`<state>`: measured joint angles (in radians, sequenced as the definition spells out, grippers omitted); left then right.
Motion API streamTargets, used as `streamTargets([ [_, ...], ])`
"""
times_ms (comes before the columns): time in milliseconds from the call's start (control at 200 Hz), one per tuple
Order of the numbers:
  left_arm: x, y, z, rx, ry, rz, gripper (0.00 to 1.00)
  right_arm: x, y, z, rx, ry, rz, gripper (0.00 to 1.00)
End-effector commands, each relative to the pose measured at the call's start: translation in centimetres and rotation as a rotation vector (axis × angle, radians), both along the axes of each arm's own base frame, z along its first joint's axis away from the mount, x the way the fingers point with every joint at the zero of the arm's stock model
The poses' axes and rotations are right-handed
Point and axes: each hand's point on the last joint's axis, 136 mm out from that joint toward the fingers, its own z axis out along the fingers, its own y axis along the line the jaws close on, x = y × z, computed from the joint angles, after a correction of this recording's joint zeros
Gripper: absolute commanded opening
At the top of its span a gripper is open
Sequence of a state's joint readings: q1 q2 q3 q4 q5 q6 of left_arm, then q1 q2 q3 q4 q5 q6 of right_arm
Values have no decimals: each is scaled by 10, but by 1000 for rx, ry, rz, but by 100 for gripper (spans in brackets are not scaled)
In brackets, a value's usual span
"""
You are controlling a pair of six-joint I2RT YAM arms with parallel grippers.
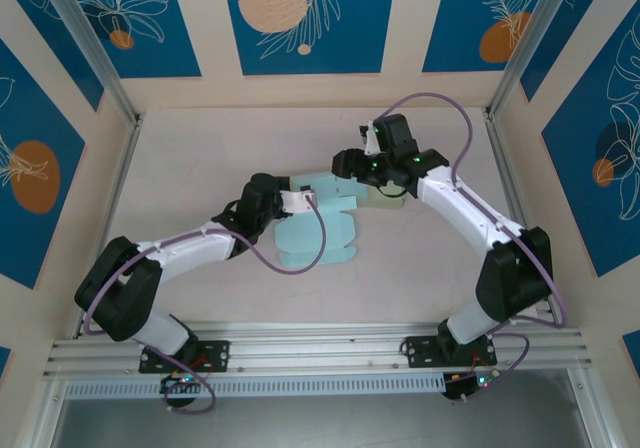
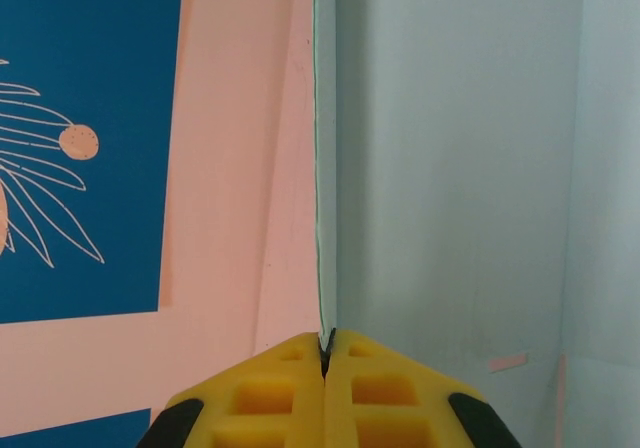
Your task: Fold the paper box
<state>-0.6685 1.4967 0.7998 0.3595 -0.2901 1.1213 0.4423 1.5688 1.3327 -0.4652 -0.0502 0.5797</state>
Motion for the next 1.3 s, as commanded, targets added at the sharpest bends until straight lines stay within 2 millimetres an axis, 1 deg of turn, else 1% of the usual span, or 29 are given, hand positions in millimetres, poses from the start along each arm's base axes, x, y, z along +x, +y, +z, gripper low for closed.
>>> streamTargets([
  [0,-5,-2,4,-2,-41,-10,0,4,4,-7,-70,16,15,63],
  [215,-3,0,-8,16,-35,9,0,12,10,-23,-126,54,26,62],
  [370,-3,-4,-15,28,-37,9,0,9,10,-39,-114,98,-1,62],
  [495,-2,-5,-21,33,-35,12,0,2,17,-51,-70,132,-1,61],
  [615,0,-7,-22,27,-44,18,0,0,25,-61,-48,157,0,60],
  [755,1,-7,-21,18,-54,28,0,2,25,-76,-56,187,-23,60],
  [915,-5,-11,-18,-7,-59,4,0,7,36,-77,-6,184,-5,60],
  [1005,-9,-13,-20,-13,-54,-8,0,11,43,-76,27,174,4,54],
  [1115,-12,-15,-24,0,-60,-14,0,13,47,-77,55,178,6,37],
  [1185,-13,-17,-26,13,-78,-14,0,11,49,-78,73,182,10,26],
  [1295,-11,-14,-31,49,-91,3,0,3,46,-77,76,176,7,26],
])
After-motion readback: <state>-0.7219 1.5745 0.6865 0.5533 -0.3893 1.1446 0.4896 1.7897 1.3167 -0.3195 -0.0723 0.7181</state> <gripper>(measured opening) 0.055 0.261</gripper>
